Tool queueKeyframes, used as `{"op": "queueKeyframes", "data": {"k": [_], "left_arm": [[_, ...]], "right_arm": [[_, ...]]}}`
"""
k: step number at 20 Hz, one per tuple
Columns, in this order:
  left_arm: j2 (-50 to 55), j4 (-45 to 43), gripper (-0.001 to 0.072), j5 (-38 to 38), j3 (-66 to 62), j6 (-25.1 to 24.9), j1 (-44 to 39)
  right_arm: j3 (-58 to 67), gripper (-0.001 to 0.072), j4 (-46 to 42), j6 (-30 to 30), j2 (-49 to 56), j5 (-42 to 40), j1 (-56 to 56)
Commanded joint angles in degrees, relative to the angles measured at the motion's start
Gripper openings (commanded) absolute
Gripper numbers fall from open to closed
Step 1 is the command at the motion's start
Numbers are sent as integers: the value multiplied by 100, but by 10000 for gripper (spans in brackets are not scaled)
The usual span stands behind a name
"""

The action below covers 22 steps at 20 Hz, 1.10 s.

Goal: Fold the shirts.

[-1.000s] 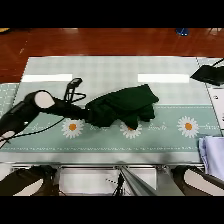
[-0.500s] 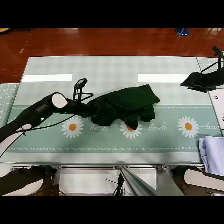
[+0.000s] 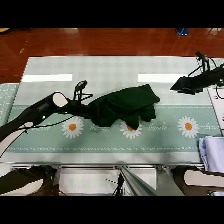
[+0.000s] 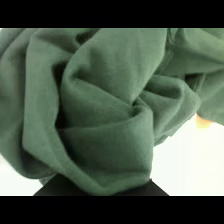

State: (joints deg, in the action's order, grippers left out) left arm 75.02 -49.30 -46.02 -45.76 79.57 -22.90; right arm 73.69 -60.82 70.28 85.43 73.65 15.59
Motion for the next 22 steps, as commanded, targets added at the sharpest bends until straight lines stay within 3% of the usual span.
{"op": "queueKeyframes", "data": {"k": [1,6,10,15,16,17,21,22], "left_arm": [[-267,-42,25,-254,2,-118,144],[-522,-37,25,-256,2,-199,179],[-538,-37,25,-256,2,-201,179],[-542,-39,25,-258,-173,-503,181],[-542,-39,25,-254,-278,-511,181],[-542,-37,25,-251,-407,-546,181],[-542,-39,25,-260,-933,-549,181],[-542,-39,25,-271,-1064,-570,181]], "right_arm": [[-2,548,214,-11,328,98,-59],[-2,544,774,-17,949,48,-192],[-2,532,455,28,1298,-234,-723],[-2,528,-413,612,1451,-682,-1191],[-2,434,-448,605,1451,-737,-1248],[0,277,-433,605,1451,-776,-1287],[0,21,-422,597,1440,-791,-1305],[11,20,-424,581,1405,-737,-1300]]}}
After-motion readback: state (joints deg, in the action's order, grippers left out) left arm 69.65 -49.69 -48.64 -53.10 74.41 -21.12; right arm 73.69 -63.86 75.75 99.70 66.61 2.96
